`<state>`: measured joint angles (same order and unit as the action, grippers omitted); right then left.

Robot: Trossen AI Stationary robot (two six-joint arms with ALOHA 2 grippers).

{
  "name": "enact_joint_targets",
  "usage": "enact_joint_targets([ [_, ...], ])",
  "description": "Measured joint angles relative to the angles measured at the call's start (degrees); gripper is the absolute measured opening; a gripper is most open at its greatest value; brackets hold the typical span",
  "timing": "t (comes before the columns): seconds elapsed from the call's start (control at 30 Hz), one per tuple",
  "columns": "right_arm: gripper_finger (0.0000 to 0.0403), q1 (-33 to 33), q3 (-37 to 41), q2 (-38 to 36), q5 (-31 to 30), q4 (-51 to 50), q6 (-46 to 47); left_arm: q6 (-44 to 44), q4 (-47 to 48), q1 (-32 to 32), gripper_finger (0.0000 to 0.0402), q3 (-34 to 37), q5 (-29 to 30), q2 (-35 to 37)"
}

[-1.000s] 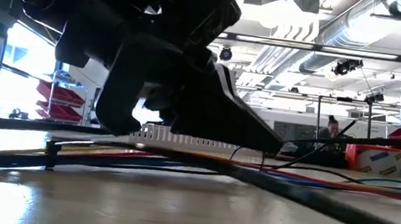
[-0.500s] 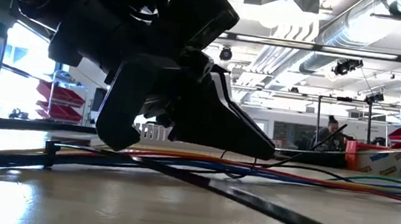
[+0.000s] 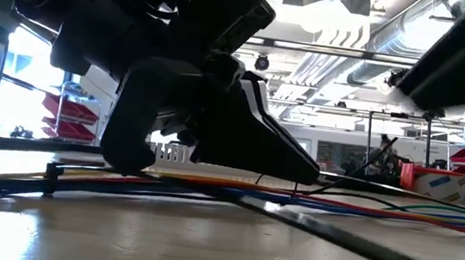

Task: Ziptie cables
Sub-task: Wrap the cable wires with the black zip tie

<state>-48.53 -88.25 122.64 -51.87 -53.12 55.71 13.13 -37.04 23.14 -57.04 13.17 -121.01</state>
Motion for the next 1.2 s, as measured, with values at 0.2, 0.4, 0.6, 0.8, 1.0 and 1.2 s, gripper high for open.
enact_joint_targets([
  [0.2, 0.0151, 5.6, 0.1, 5.9, 4.6, 3.5, -6.7, 0.0, -0.1, 0.6, 0.0006, 0.0, -0.1, 0.0],
  [0.4, 0.0095, 6.1, 0.0, 6.4, 5.5, 3.7, -7.3, -0.4, -0.1, 0.7, 0.0006, 0.0, -0.2, 0.0],
  [0.6, 0.0009, 5.1, 0.0, 6.3, 7.2, 1.2, -7.2, 0.5, 0.0, 0.7, 0.0056, 0.0, 0.9, 0.2],
  [0.8, 0.0001, 3.3, 0.0, 6.3, 3.8, -8.3, -5.5, 0.5, 0.4, 0.3, 0.0143, 0.0, 0.6, 0.3],
  [1.0, 0.0, 2.7, 0.0, 6.0, 2.6, -8.1, -8.4, -0.9, 0.3, -0.7, 0.0169, 0.0, -0.2, 0.3],
  [1.2, 0.0, 2.6, 0.0, 5.2, 1.2, -6.7, -9.7, -7.0, 0.3, -1.9, 0.0116, 0.0, -3.6, 0.3],
])
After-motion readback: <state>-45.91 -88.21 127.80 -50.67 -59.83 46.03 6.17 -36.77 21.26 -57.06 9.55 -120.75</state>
